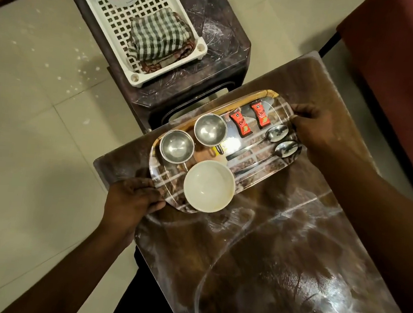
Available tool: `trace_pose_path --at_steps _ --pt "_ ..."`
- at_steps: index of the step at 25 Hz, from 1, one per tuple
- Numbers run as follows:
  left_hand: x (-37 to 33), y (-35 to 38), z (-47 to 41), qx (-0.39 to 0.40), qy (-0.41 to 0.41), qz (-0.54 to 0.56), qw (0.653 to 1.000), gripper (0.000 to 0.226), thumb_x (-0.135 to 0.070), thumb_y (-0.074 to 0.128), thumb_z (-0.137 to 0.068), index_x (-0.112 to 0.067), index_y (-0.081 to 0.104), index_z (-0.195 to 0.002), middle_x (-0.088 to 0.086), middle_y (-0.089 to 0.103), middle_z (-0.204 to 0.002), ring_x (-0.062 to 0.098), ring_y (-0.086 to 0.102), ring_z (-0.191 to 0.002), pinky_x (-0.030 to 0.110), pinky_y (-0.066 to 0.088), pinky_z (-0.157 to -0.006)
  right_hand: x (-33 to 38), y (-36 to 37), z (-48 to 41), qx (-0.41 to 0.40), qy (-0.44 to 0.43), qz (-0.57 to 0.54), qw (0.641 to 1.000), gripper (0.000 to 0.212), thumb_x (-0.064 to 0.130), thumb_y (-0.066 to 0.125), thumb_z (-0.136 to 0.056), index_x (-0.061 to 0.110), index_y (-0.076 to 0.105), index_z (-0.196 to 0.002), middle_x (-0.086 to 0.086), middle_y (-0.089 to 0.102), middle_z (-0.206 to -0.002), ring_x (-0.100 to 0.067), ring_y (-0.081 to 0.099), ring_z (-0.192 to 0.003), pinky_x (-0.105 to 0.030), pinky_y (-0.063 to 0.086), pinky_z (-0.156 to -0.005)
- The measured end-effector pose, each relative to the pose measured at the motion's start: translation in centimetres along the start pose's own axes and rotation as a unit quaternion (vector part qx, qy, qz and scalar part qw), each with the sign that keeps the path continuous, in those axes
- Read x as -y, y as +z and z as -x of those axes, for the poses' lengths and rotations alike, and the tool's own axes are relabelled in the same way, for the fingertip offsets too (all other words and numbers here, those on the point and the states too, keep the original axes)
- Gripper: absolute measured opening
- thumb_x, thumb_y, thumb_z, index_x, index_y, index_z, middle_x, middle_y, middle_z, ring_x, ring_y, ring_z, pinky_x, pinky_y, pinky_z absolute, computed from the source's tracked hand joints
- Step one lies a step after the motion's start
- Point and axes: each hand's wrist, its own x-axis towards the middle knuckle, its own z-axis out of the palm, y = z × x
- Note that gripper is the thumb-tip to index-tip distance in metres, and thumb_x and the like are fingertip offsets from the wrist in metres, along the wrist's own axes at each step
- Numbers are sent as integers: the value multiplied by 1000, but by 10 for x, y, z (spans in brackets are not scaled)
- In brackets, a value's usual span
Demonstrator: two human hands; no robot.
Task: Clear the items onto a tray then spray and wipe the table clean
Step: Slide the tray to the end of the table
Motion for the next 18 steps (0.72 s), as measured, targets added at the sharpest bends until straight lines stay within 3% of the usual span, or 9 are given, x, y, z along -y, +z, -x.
trace_pose_path --at_steps 6,10,12,14,18 --pt "2 0 -1 8 -7 -8 1000 23 23 63 -93 3 70 -84 13 77 -68 17 79 -55 22 66 -57 3 -4 8 13 -22 -3 1000 34 -2 57 -100 27 72 -90 -14 79 -102 -29 76 -84 -57 63 -87" --pt "-18 -14 20 -11 -2 -84 996 4 8 79 -90 7 78 -94 30 79 -92 41 79 -82 32 69 -70 18 -15 44 29 -60 13 998 23 12 61 -103 31 74 -108 -5 77 -114 -29 76 -101 -52 65 -88" --pt "-38 -31 40 -24 26 -126 991 6 2 79 -92 1 81 -98 32 80 -98 39 77 -82 34 67 -73 25 -15 83 45 -80 25 995 27 17 65 -104 24 71 -130 -7 70 -136 -31 71 -119 -55 61 -98" --pt "-62 -49 70 -9 58 -160 985 8 -5 77 -95 -11 82 -96 25 82 -99 37 78 -87 38 64 -80 32 -9 139 67 -98 37 992 37 19 67 -103 25 66 -140 -3 62 -150 -21 59 -135 -48 53 -110" --pt "-104 -75 125 0 107 -198 974 7 -16 75 -98 -18 82 -100 9 83 -101 29 80 -99 36 63 -77 46 13 239 77 -117 0 990 37 18 70 -99 23 69 -135 5 64 -144 -8 56 -125 -33 51 -102"
